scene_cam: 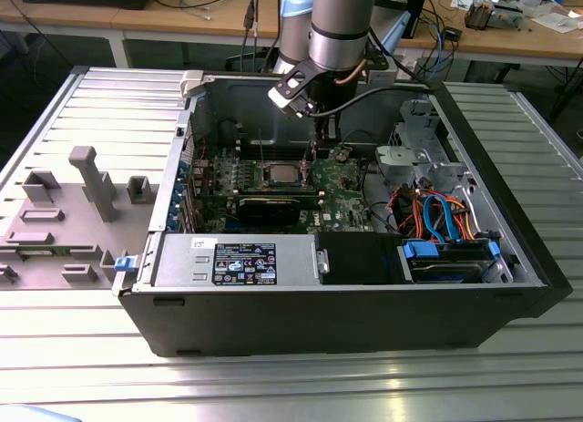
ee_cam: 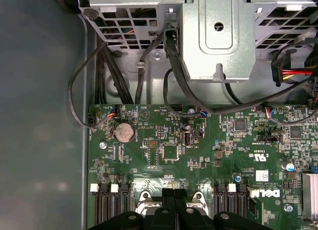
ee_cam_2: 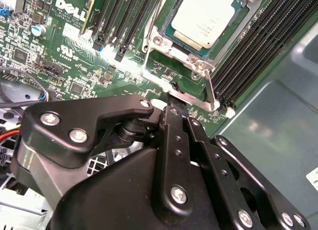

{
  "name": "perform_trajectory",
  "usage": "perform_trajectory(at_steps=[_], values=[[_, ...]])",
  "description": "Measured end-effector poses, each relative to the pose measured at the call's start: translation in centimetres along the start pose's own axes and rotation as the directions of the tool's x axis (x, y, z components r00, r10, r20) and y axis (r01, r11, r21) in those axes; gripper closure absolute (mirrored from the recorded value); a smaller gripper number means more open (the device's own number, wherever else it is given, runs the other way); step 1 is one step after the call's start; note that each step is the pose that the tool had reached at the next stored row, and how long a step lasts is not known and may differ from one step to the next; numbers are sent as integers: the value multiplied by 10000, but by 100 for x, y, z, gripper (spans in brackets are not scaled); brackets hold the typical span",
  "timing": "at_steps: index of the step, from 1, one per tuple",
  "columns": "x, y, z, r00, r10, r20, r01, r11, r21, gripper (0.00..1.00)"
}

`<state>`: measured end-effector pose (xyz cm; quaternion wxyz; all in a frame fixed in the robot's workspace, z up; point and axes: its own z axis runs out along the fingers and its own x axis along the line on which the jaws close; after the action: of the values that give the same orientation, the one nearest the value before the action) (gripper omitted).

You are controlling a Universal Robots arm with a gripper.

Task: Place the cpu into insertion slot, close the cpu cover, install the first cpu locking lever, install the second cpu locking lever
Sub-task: 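Close the cpu cover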

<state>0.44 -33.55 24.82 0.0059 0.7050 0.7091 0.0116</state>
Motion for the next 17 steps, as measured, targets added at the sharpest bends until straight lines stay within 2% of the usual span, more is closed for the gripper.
perform_trajectory(at_steps=[17], values=[[0, -47, 6, 10000, 0, 0, 0, 10000, 0, 89]])
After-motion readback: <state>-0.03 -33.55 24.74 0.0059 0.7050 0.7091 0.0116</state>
